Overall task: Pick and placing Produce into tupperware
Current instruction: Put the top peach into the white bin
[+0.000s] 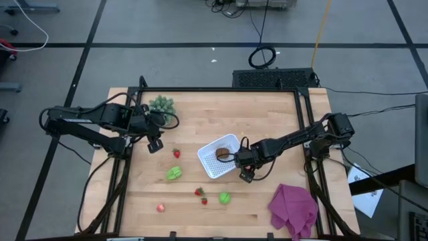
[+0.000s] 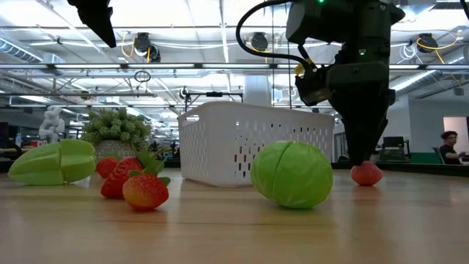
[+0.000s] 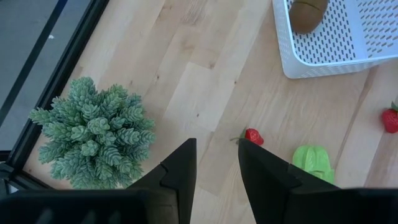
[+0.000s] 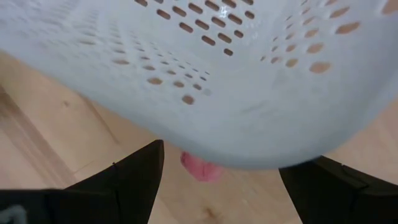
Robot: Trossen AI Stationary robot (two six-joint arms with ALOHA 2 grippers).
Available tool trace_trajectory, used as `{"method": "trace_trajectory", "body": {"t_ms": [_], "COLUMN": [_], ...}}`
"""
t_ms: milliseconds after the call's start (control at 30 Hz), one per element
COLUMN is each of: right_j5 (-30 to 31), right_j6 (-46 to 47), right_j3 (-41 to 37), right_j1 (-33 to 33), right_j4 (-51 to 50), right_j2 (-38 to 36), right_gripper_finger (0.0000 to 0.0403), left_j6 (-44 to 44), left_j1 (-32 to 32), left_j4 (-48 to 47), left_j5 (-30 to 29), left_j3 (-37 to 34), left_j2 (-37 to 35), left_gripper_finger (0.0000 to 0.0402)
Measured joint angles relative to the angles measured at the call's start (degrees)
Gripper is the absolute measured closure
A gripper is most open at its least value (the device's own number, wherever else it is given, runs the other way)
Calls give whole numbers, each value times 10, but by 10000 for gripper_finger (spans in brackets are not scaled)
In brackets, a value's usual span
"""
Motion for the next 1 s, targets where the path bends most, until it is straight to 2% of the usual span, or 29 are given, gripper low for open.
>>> {"method": "trace_trajectory", "body": {"t_ms": [333, 667, 1000], "right_j5": [-6, -2, -2], "right_j6": [16, 17, 19], "right_j3": [-36, -37, -38], "right_j1": [1, 1, 1], "right_j4": [39, 40, 40], "right_j2": [0, 0, 0], "right_gripper_finger": [106, 107, 165], "left_j6": [0, -3, -4], "left_j1": [0, 0, 0], "left_j4": [0, 0, 0], "left_j5": [0, 0, 0], "left_j3": [0, 0, 0], "left_j2": [0, 0, 0], "left_gripper_finger": [277, 277, 277]}}
